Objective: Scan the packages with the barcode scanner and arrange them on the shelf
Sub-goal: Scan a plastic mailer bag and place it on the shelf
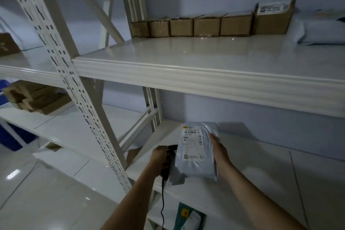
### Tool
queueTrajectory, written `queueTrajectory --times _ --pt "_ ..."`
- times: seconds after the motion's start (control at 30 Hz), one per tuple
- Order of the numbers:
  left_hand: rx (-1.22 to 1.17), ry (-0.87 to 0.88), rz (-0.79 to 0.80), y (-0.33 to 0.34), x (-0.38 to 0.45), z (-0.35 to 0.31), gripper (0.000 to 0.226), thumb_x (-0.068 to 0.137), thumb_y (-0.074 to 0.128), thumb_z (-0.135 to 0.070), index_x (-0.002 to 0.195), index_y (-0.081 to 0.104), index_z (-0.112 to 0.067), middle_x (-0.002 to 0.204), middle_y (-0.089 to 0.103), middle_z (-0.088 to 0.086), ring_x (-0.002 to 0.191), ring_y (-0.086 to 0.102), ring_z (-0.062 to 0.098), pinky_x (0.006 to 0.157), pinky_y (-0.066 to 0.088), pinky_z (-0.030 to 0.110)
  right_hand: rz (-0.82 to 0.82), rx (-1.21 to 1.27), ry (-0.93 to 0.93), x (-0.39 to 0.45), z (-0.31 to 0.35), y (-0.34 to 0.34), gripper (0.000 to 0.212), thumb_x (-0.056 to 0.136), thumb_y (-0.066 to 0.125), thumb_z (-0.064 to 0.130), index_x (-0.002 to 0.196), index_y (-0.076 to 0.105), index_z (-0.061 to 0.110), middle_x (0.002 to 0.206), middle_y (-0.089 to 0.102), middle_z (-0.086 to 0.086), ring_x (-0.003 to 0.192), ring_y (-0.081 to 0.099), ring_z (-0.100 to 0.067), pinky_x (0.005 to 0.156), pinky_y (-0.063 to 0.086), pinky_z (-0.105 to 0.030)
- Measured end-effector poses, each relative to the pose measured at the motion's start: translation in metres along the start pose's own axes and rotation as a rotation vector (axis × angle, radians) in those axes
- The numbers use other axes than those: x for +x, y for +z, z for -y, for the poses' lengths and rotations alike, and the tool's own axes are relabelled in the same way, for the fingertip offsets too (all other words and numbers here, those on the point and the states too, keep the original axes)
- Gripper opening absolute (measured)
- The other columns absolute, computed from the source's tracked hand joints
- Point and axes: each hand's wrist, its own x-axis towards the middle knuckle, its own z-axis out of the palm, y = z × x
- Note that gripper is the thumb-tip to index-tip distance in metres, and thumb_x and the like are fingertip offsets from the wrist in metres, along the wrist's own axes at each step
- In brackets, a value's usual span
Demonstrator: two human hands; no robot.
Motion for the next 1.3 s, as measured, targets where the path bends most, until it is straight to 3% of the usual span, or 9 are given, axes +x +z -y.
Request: queueTrajectory --times 0.1,0.2,0.4,0.63,0.7,0.83,1.03,1.17,1.3 --pt "0.214 -0.052 -0.064 -0.004 0.031 0.005 0.016 0.093 0.055 -0.019 0.102 0.058 -0.006 0.101 0.059 0.021 0.087 0.055 0.03 0.076 0.046 0.037 -0.021 -0.015 0.03 0.025 -0.005 0.002 0.062 0.09 0.056 0.065 0.126 0.066 0.015 0.105 0.072 -0.007 0.091 0.07 -0.025 0.064 0.054 -0.027" --pt "0.45 -0.136 -0.072 0.001 0.056 0.012 0.046 0.09 0.061 -0.024 0.127 0.047 0.0 0.123 0.056 0.022 0.112 0.057 0.036 0.093 0.05 0.041 -0.049 -0.05 0.039 0.046 -0.007 0.002 0.06 0.091 0.055 0.063 0.125 0.065 0.013 0.093 0.071 -0.002 0.082 0.07 -0.02 0.054 0.05 -0.023" --pt "0.658 -0.126 0.057 0.004 0.087 0.022 0.043 0.091 0.061 -0.017 0.129 0.055 0.003 0.13 0.058 0.021 0.12 0.057 0.034 0.101 0.048 0.038 -0.093 -0.025 0.058 0.064 -0.018 -0.003 0.058 0.093 0.056 0.06 0.127 0.064 0.014 0.096 0.072 -0.002 0.084 0.071 -0.019 0.052 0.052 -0.021" --pt "0.581 -0.077 0.23 -0.001 0.091 0.02 0.041 0.095 0.057 -0.022 0.126 0.051 0.005 0.121 0.06 0.023 0.108 0.062 0.034 0.089 0.052 0.042 -0.258 -0.038 0.065 0.064 -0.028 0.001 0.069 0.09 0.058 0.061 0.133 0.06 0.007 0.118 0.068 -0.018 0.101 0.068 -0.033 0.093 0.057 -0.045" --pt "0.477 -0.028 0.243 -0.006 0.09 0.021 0.034 0.095 0.055 -0.012 0.121 0.051 0.009 0.106 0.062 0.022 0.088 0.065 0.032 0.076 0.055 0.042 -0.35 -0.099 0.066 0.053 -0.031 0.004 0.073 0.09 0.054 0.065 0.132 0.06 0.006 0.122 0.067 -0.019 0.105 0.067 -0.035 0.096 0.055 -0.048" --pt "0.269 0.13 0.228 -0.02 0.083 0.021 0.008 0.09 0.051 0.008 0.094 0.056 0.003 0.068 0.055 0.013 0.055 0.053 0.023 0.058 0.048 0.034 -0.494 -0.142 0.006 0.021 -0.038 0.01 0.067 0.092 0.049 0.068 0.126 0.06 0.011 0.12 0.068 -0.017 0.096 0.065 -0.031 0.091 0.055 -0.042" --pt "0.085 0.034 0.379 -0.039 0.061 0.009 0.006 0.088 0.064 -0.007 0.092 0.061 -0.003 0.066 0.058 0.013 0.056 0.058 0.026 0.055 0.05 0.033 -0.562 0.005 0.079 -0.019 -0.048 0.018 0.075 0.085 0.066 0.062 0.13 0.059 0.003 0.122 0.067 -0.018 0.106 0.066 -0.036 0.094 0.055 -0.046" --pt "0.042 0.05 0.462 -0.035 0.042 -0.01 0.009 0.085 0.064 -0.01 0.09 0.062 -0.003 0.066 0.064 0.012 0.052 0.059 0.027 0.053 0.048 0.033 -0.518 0.1 0.019 -0.04 -0.053 0.023 0.047 0.081 0.077 0.05 0.102 0.07 0.009 0.093 0.075 -0.006 0.081 0.071 -0.023 0.061 0.055 -0.029" --pt "0.135 0.187 0.417 -0.024 0.023 -0.03 0.017 0.079 0.069 -0.021 0.086 0.064 -0.006 0.055 0.058 0.004 0.043 0.05 0.019 0.047 0.043 0.028 -0.514 0.077 -0.076 -0.052 -0.044 0.019 0.041 0.078 0.08 0.047 0.098 0.069 0.012 0.093 0.075 -0.005 0.081 0.073 -0.024 0.062 0.055 -0.027"
